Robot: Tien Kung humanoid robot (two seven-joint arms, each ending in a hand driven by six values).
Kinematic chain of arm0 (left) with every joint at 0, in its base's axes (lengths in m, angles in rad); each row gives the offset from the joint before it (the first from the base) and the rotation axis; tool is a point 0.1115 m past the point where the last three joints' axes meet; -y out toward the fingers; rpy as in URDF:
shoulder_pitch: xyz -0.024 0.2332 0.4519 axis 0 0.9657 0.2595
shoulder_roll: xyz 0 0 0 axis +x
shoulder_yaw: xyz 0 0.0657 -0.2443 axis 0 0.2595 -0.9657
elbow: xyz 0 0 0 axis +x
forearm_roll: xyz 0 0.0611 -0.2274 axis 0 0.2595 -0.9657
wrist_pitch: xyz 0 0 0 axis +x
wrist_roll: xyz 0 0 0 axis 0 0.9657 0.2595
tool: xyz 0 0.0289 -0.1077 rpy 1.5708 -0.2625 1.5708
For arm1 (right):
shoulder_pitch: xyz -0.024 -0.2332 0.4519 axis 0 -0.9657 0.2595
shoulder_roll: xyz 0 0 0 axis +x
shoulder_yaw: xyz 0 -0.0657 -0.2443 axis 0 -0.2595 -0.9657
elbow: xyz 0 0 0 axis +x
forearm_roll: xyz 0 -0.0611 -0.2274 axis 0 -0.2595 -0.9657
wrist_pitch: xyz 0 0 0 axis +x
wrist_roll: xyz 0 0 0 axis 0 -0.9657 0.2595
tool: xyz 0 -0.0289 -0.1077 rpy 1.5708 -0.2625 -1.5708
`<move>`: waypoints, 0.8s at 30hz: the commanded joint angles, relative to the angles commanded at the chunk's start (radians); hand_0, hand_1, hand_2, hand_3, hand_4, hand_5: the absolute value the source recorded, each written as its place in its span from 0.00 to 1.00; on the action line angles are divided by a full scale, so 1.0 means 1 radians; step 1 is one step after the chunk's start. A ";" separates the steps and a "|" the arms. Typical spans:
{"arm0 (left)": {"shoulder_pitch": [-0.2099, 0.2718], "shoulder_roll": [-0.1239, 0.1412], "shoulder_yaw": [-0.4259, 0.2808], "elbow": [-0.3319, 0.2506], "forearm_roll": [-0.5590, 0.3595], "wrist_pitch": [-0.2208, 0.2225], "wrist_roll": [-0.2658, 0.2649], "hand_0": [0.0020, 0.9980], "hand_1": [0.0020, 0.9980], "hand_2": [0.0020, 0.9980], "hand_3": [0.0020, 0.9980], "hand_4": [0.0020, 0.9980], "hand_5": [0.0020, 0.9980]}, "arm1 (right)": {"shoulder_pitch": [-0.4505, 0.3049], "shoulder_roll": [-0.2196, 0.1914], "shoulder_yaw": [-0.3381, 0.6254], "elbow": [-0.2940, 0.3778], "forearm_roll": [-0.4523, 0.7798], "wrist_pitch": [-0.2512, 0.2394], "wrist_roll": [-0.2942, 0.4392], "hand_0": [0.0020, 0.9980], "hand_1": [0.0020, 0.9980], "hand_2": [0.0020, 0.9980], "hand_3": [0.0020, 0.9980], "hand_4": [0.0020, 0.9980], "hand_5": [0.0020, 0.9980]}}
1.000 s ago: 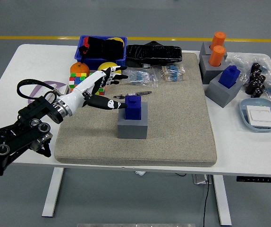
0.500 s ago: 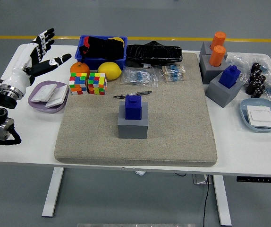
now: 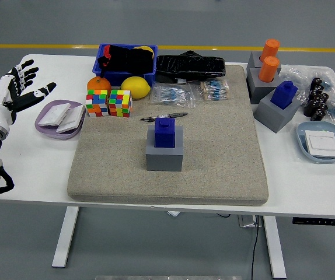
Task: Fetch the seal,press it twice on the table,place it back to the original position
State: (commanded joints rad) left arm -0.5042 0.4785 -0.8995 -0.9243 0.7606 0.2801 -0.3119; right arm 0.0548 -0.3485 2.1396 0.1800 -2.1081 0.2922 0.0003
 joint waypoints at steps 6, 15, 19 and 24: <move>0.022 -0.009 -0.045 0.003 0.011 0.001 0.004 0.85 0.83 0.82 0.86 0.87 0.11 | -0.001 0.004 0.006 0.000 -0.002 -0.001 -0.002 0.79 0.68 0.66 0.62 0.82 0.45; 0.046 -0.013 -0.089 -0.016 0.012 0.003 0.035 0.84 0.82 0.81 0.86 0.86 0.10 | 0.000 0.011 0.019 0.000 -0.010 -0.001 -0.005 0.79 0.68 0.66 0.62 0.81 0.45; 0.052 -0.019 -0.111 -0.024 0.022 0.004 0.035 0.84 0.80 0.80 0.86 0.84 0.07 | 0.003 0.014 0.025 0.000 -0.013 -0.003 -0.008 0.79 0.68 0.66 0.62 0.81 0.45; 0.057 -0.019 -0.121 -0.042 0.037 0.005 0.042 0.83 0.80 0.80 0.85 0.84 0.07 | 0.006 0.013 0.031 0.000 -0.015 -0.003 -0.005 0.79 0.68 0.66 0.62 0.81 0.45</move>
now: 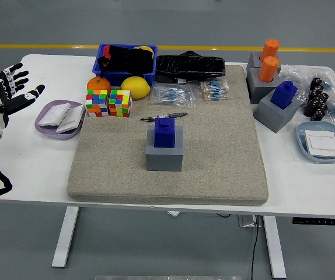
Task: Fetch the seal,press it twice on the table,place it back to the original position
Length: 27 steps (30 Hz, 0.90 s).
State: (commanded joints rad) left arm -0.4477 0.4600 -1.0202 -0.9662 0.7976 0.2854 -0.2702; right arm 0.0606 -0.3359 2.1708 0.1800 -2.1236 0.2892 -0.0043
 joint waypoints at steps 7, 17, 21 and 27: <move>-0.005 0.001 -0.012 -0.010 0.012 0.001 0.004 0.83 0.79 0.80 0.85 0.83 0.06 | 0.009 -0.003 0.002 0.000 0.001 -0.002 0.003 0.79 0.68 0.66 0.62 0.81 0.45; -0.010 0.002 -0.028 -0.050 0.034 0.004 0.014 0.76 0.76 0.79 0.84 0.83 0.06 | 0.017 -0.006 0.008 0.000 -0.002 -0.006 0.004 0.79 0.68 0.66 0.62 0.81 0.45; -0.014 0.005 -0.029 -0.056 0.039 0.004 0.017 0.76 0.76 0.79 0.84 0.83 0.06 | 0.020 -0.009 0.004 0.000 0.004 -0.003 0.003 0.79 0.68 0.66 0.62 0.81 0.45; -0.020 0.008 -0.029 -0.058 0.041 0.004 0.024 0.76 0.76 0.79 0.84 0.83 0.06 | 0.024 -0.011 -0.001 0.000 0.009 -0.003 0.002 0.79 0.68 0.66 0.62 0.81 0.45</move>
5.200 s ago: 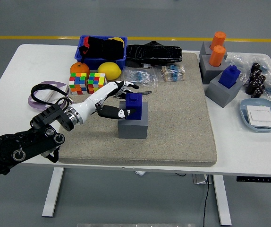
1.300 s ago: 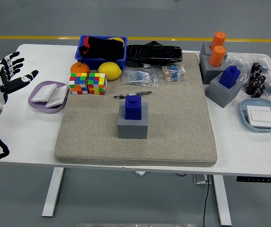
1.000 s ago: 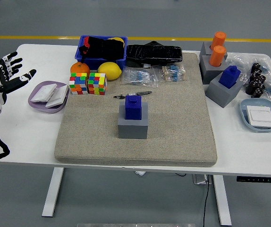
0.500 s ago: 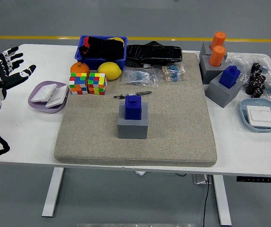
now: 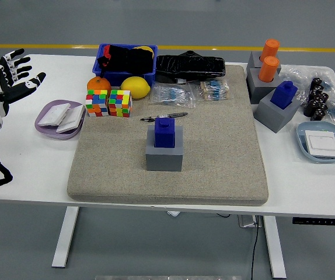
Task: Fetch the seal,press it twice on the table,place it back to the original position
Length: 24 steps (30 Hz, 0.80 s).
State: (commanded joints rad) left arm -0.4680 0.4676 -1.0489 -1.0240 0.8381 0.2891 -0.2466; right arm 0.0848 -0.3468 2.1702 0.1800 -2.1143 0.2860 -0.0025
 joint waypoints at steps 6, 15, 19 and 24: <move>0.004 0.005 0.002 0.002 0.002 -0.003 0.006 0.76 0.76 0.79 0.84 0.83 0.06 | 0.009 -0.008 -0.018 0.000 0.009 0.001 0.003 0.79 0.68 0.66 0.62 0.81 0.45; 0.003 0.006 0.003 0.000 0.004 -0.002 0.006 0.76 0.77 0.79 0.83 0.82 0.06 | 0.007 -0.009 -0.021 0.000 0.012 -0.001 0.001 0.79 0.68 0.66 0.62 0.80 0.45; -0.001 0.005 0.008 -0.002 0.002 0.000 0.004 0.76 0.77 0.79 0.83 0.82 0.06 | 0.004 -0.010 -0.022 0.000 0.011 -0.003 0.001 0.79 0.68 0.66 0.62 0.80 0.45; 0.001 0.006 0.012 -0.005 0.003 -0.002 0.009 0.76 0.77 0.79 0.83 0.82 0.06 | 0.003 -0.010 -0.026 0.000 0.013 -0.002 0.000 0.79 0.68 0.66 0.62 0.80 0.45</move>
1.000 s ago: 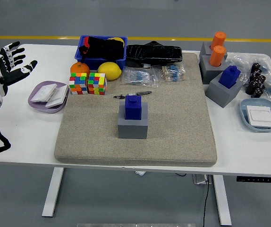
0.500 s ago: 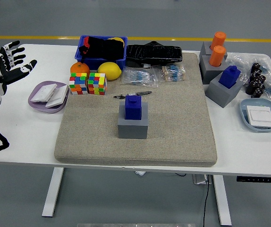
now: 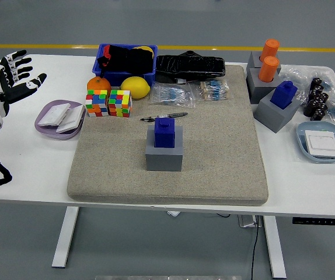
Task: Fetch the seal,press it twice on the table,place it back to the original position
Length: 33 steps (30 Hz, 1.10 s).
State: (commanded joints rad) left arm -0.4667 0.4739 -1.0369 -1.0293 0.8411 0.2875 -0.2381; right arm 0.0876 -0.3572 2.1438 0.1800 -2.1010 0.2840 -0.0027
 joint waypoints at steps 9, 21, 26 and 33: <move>-0.004 0.000 0.009 -0.003 0.001 -0.001 0.005 0.75 0.76 0.79 0.83 0.82 0.06 | -0.001 -0.002 -0.005 0.000 0.003 0.000 -0.002 0.79 0.68 0.66 0.62 0.79 0.45; -0.010 -0.003 0.017 0.000 0.001 -0.004 0.011 0.75 0.76 0.79 0.83 0.82 0.07 | -0.001 -0.008 -0.003 0.000 0.008 0.004 0.001 0.78 0.68 0.66 0.62 0.79 0.45; -0.010 0.000 0.011 -0.003 -0.001 -0.003 0.008 0.75 0.76 0.79 0.83 0.82 0.07 | -0.001 -0.013 -0.001 0.000 0.008 0.004 0.003 0.78 0.68 0.66 0.62 0.79 0.45; -0.015 0.005 0.012 -0.005 0.000 -0.007 0.011 0.75 0.76 0.79 0.83 0.82 0.07 | 0.003 -0.013 0.004 0.000 0.009 0.007 0.002 0.78 0.68 0.66 0.62 0.79 0.45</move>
State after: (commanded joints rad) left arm -0.4815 0.4787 -1.0246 -1.0344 0.8416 0.2806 -0.2276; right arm 0.0907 -0.3701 2.1476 0.1800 -2.0916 0.2908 -0.0010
